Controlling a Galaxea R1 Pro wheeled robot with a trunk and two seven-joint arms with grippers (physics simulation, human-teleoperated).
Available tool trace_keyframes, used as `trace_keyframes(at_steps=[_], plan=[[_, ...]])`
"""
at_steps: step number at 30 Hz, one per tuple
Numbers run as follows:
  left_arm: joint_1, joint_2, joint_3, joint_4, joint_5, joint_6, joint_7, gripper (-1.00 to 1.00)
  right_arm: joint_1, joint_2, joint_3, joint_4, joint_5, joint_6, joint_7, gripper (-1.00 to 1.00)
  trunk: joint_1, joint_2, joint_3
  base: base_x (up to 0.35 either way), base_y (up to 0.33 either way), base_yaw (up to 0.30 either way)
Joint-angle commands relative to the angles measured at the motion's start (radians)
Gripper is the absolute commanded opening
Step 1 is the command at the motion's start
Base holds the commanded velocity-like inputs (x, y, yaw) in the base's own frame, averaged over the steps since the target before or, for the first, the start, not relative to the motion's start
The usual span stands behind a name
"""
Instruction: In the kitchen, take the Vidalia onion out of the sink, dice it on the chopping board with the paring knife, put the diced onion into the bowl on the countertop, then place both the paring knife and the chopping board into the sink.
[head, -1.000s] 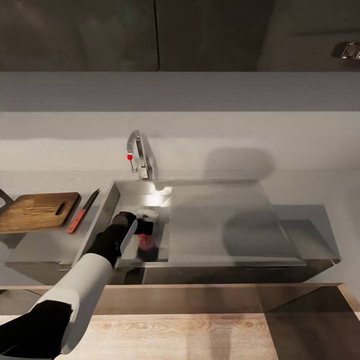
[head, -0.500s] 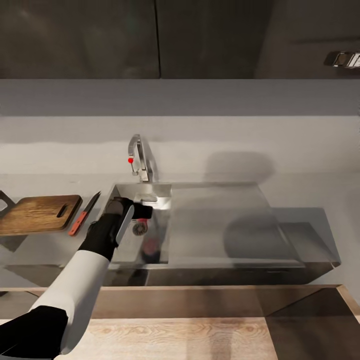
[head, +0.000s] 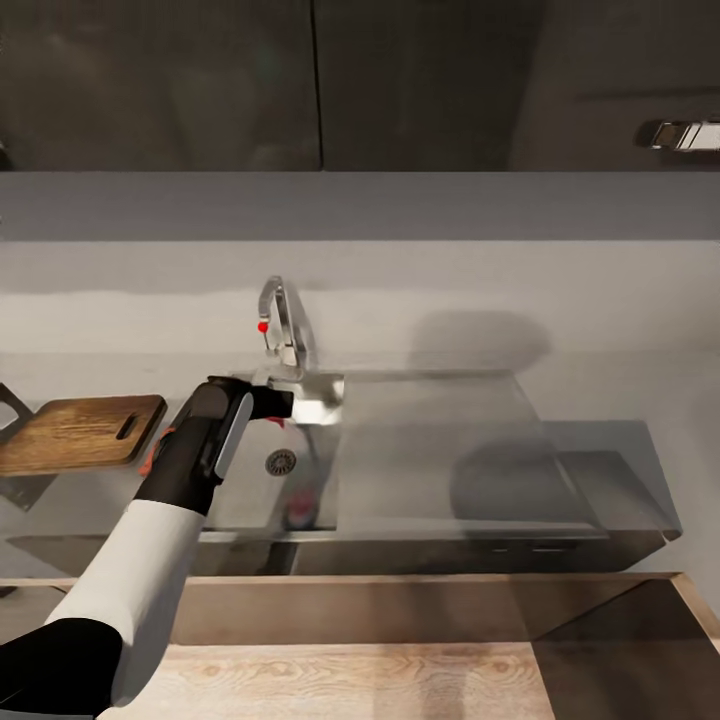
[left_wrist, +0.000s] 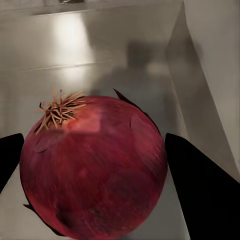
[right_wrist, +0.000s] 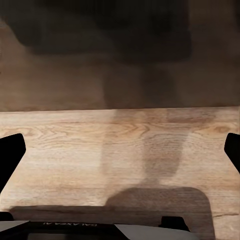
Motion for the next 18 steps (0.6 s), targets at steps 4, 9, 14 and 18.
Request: trace_keyframes(at_steps=[4,9,14,18], plan=[[-0.001,0.003,0.0,-0.015,0.002,0.006,-0.002,-1.0,-0.001,0.0,-0.006,0.001,0.011,-0.003,-0.005,1.0,0.0,-0.001,0.004,0.0,0.0,0.0],[-0.001,0.004,0.0,-0.052,0.002,0.007,-0.002,-1.0,-0.001,0.0,-0.006,0.001,0.011,-0.002,-0.005,1.0,0.0,-0.001,0.009,0.0,0.032,0.0],[-0.001,0.004,0.0,-0.07,0.002,0.007,-0.002,-1.0,-0.001,0.0,-0.006,0.001,0.011,-0.003,-0.005,1.0,0.0,-0.001,0.015,0.0,0.191,0.0],[-0.001,0.012,0.009,-0.076,0.002,0.007,-0.002,-1.0,-0.001,0.0,-0.006,0.001,0.011,-0.002,-0.005,1.0,0.0,-0.001,0.019,0.0,0.269,0.0]])
